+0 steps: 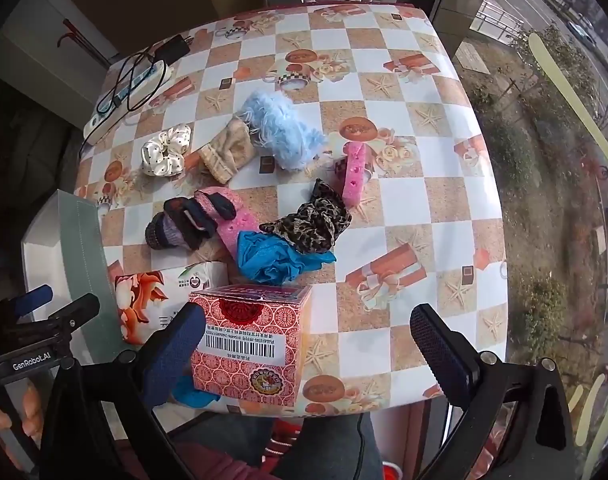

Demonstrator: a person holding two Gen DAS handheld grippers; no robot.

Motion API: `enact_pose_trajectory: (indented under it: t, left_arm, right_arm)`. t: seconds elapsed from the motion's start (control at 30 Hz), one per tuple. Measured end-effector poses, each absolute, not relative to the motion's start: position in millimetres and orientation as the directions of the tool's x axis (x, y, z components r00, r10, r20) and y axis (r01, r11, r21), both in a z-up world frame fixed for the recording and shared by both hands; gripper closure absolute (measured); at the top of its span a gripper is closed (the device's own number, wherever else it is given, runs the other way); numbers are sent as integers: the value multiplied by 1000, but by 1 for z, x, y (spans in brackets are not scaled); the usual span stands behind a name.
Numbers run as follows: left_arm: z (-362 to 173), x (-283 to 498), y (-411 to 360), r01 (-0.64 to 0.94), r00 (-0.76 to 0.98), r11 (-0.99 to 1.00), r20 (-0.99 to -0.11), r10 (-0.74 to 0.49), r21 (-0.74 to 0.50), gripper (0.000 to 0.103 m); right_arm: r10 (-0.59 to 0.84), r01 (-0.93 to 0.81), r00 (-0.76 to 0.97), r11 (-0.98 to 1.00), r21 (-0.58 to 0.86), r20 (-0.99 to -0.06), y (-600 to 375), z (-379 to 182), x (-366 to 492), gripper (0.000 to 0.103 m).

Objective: Organize soft objects
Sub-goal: 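Move both tools toward the soft items on the table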

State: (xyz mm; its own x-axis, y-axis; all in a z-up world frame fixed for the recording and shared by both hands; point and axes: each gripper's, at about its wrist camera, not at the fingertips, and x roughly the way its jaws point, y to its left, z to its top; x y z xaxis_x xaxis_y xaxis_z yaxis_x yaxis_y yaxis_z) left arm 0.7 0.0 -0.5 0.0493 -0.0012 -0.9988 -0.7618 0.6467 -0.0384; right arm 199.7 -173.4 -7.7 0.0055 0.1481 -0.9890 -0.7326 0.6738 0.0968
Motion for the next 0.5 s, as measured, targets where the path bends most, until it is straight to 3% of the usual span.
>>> enact_pose_trajectory:
  t: [0.5]
  left_arm:
    - [-7, 7, -5, -762, 53, 646, -999, -8, -45, 0]
  right_arm:
    - [118, -726, 0, 682, 81, -993, -169, -13, 203, 0]
